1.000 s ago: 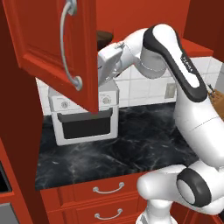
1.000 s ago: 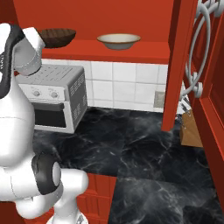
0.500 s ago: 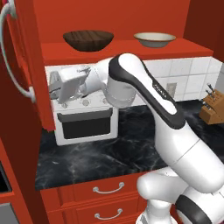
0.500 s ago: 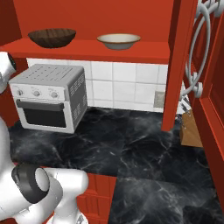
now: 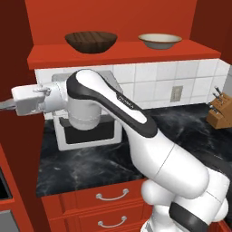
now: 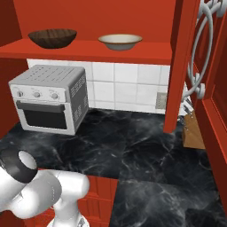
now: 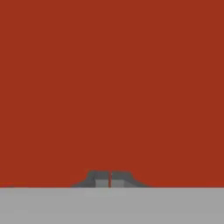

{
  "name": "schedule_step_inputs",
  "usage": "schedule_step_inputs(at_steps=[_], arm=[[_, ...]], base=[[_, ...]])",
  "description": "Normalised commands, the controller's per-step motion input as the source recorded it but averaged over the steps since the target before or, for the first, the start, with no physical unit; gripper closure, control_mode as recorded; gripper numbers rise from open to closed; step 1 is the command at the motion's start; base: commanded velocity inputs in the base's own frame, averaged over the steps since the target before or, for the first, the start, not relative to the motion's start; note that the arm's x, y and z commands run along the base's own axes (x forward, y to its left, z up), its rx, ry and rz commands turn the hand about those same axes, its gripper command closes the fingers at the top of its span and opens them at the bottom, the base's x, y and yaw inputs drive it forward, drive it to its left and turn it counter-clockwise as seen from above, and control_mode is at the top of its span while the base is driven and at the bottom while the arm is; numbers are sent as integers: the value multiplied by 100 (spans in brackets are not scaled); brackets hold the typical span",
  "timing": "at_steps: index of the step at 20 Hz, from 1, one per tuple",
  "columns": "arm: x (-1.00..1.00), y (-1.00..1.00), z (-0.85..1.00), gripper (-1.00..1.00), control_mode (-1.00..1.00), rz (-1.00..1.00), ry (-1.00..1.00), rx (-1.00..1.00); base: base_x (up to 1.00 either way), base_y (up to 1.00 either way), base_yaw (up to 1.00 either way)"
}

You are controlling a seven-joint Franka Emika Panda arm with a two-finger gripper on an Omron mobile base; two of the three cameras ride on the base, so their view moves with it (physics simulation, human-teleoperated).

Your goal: Move the bowls from the cabinet to the plates on the dining table.

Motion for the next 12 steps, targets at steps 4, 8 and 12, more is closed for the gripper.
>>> schedule_step_inputs(at_steps=[4,8,12], arm=[[-5,70,30,-100,-100,-17,-23,7],[7,-12,28,-100,-100,-34,-3,9],[0,-70,31,-100,-100,-29,7,9]], base=[[0,0,0],[0,0,0],[0,0,0]])
